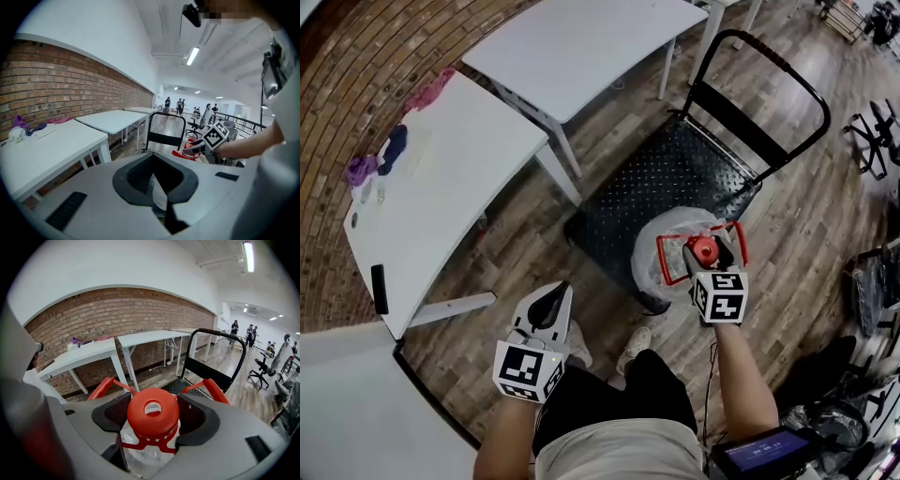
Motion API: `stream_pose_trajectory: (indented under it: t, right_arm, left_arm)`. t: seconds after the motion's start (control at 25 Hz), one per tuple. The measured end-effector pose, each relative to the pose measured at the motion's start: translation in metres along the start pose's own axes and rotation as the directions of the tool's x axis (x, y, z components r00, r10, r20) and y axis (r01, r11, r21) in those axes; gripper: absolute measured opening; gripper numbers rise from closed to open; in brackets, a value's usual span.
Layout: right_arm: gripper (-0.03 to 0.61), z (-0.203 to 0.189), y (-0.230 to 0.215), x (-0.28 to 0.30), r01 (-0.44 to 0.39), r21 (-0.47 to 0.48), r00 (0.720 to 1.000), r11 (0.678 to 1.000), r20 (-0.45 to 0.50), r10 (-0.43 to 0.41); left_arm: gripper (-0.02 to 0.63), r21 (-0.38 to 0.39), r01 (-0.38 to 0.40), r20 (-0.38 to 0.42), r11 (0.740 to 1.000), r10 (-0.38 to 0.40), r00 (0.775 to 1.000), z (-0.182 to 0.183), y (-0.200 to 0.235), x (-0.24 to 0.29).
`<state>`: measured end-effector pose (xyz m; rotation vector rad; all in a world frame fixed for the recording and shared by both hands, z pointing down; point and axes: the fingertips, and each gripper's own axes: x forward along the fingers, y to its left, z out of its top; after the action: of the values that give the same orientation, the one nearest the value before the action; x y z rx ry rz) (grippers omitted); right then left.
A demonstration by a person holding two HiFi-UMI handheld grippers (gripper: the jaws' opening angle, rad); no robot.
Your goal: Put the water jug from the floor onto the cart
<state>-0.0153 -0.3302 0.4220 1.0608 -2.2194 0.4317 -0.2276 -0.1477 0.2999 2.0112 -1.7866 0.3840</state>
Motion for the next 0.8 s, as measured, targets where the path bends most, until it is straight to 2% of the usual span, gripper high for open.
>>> stream_pose_trajectory:
  t: [0.4,0.8]
  right_arm:
    - [0.311,-0.03,0.024,0.046,-0.026,-0.034,0.999,0.999,-0.036,0.024]
    - [0.311,-0.064,0.029,0.066,-0.025,-0.033,0.996,0.999,-0.091,0.022]
  left_arm:
    - [-0.002,-0.03,-0.049,-0.027,0.998,0.048,0.998,-0.022,0.02,-0.011]
    - [-0.002,-0.056,-0.088,-0.049,0.995,0.085,0.995,-0.034,0.036,-0.017]
